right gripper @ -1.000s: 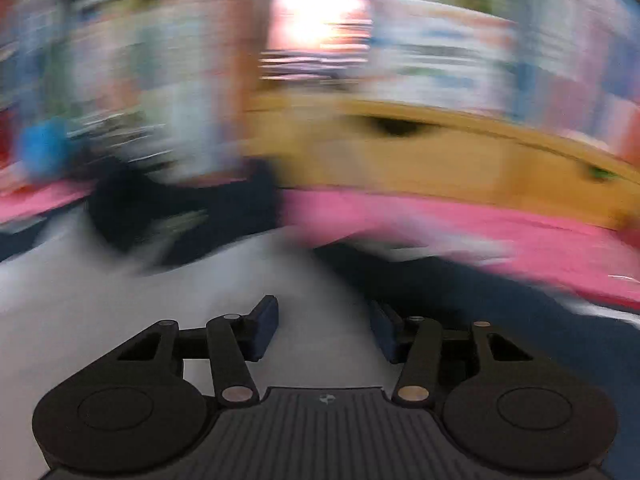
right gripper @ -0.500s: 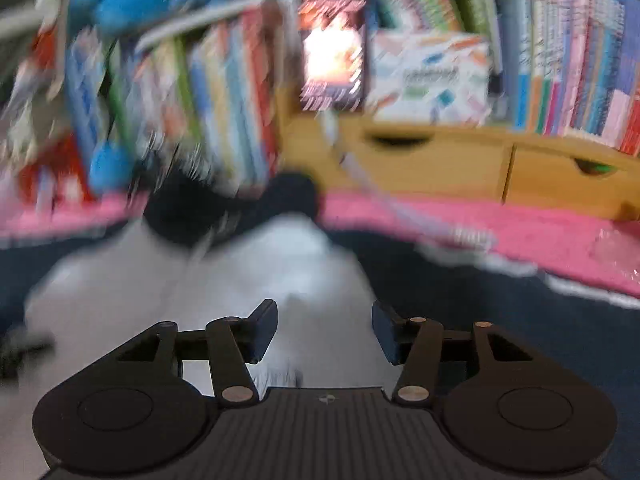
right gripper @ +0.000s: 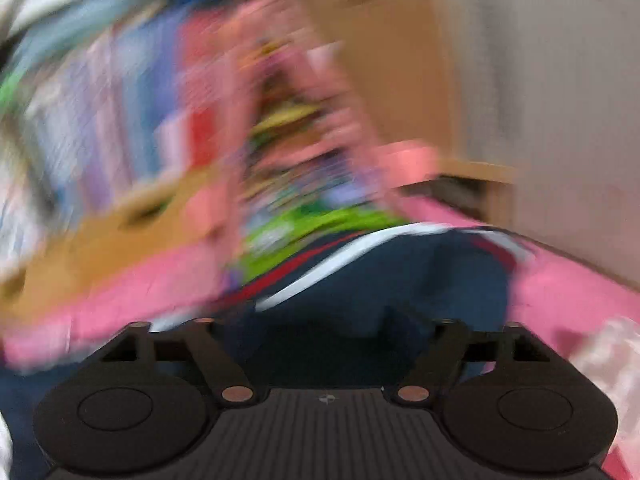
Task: Fold clothes
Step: 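Grasp the striped cuff of the navy sleeve with the right tool, then carry the striped cuff with the right tool and lay it on the white body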
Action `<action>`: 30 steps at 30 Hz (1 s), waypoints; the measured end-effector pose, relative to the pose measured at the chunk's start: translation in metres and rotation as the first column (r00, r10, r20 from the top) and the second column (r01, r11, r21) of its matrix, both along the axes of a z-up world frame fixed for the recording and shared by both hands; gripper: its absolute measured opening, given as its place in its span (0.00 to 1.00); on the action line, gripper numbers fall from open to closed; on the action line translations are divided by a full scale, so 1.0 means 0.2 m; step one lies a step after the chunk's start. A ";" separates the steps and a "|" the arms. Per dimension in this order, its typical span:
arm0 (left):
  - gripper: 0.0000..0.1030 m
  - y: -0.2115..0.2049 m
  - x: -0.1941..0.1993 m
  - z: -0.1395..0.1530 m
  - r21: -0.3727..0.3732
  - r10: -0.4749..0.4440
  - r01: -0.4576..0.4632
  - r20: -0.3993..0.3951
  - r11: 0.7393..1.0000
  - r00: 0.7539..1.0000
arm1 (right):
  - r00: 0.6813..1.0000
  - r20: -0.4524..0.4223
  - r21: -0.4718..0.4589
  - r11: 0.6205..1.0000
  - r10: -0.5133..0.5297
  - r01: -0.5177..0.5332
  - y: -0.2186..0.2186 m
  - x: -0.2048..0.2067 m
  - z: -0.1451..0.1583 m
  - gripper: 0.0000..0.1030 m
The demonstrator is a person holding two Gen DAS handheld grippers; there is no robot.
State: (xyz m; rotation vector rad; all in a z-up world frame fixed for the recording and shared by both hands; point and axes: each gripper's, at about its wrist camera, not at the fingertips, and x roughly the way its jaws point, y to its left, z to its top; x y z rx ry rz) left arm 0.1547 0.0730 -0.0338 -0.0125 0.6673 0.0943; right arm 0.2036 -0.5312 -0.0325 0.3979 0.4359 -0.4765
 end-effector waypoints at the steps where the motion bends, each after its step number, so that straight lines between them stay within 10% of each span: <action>1: 0.82 0.00 0.00 0.00 0.000 0.001 -0.001 0.000 1.000 1.000 | 0.999 0.009 0.020 0.999 -0.049 0.049 -0.07 -0.02 0.00 0.79; 10: 0.84 0.00 0.00 0.00 0.003 0.008 -0.008 -0.005 1.000 1.000 | 0.985 -0.101 0.036 0.989 -0.141 0.146 -0.28 0.07 -0.15 1.00; 16: 0.85 0.01 0.00 0.00 0.000 0.008 -0.008 -0.007 1.000 1.000 | 0.993 -0.067 0.052 0.994 -0.093 0.096 -0.22 0.11 -0.09 0.21; 23: 0.85 0.01 0.00 0.00 -0.004 0.007 -0.007 -0.008 1.000 1.000 | 0.981 0.165 -0.117 0.990 0.100 -0.081 0.20 -0.07 0.26 0.11; 27: 0.85 0.01 0.01 0.00 -0.007 0.008 -0.008 -0.008 1.000 1.000 | 0.892 0.190 -0.314 0.886 0.411 -0.341 0.71 -0.08 0.44 0.10; 30: 0.86 0.01 0.00 0.00 -0.012 0.005 -0.005 -0.010 1.000 1.000 | 0.742 0.129 -0.436 0.710 0.658 -0.553 1.18 -0.08 0.47 0.10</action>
